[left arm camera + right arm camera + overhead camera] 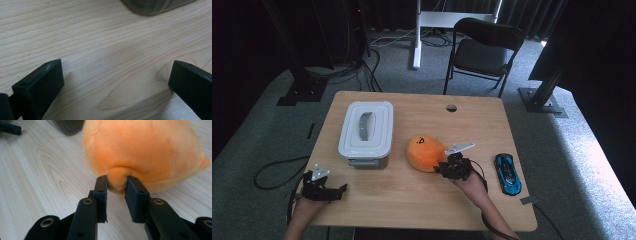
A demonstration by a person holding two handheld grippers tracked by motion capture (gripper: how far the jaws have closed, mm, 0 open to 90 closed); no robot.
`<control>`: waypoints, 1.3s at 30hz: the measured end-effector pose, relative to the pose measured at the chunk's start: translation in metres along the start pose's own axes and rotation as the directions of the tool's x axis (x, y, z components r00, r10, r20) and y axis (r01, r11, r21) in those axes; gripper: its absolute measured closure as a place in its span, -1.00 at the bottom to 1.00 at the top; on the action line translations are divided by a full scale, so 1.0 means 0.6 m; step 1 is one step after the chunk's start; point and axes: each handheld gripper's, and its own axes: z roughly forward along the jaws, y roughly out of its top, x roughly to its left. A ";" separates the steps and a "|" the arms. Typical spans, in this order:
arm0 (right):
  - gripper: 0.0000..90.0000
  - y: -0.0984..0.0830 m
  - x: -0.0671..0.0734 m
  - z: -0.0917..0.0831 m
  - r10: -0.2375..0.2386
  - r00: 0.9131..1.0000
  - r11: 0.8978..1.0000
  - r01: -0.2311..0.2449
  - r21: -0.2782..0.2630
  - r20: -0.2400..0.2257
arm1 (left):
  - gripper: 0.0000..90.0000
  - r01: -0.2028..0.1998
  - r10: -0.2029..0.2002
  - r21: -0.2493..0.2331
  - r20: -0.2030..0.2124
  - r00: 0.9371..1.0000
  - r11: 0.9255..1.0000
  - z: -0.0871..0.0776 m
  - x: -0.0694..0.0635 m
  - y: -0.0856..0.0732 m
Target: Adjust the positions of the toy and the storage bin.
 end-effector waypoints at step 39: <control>-0.31 0.063 -0.027 -0.001 0.159 0.987 0.979 -0.154 -0.136 0.027 | -0.99 0.000 0.000 0.000 0.000 1.000 1.000 0.000 0.000 0.000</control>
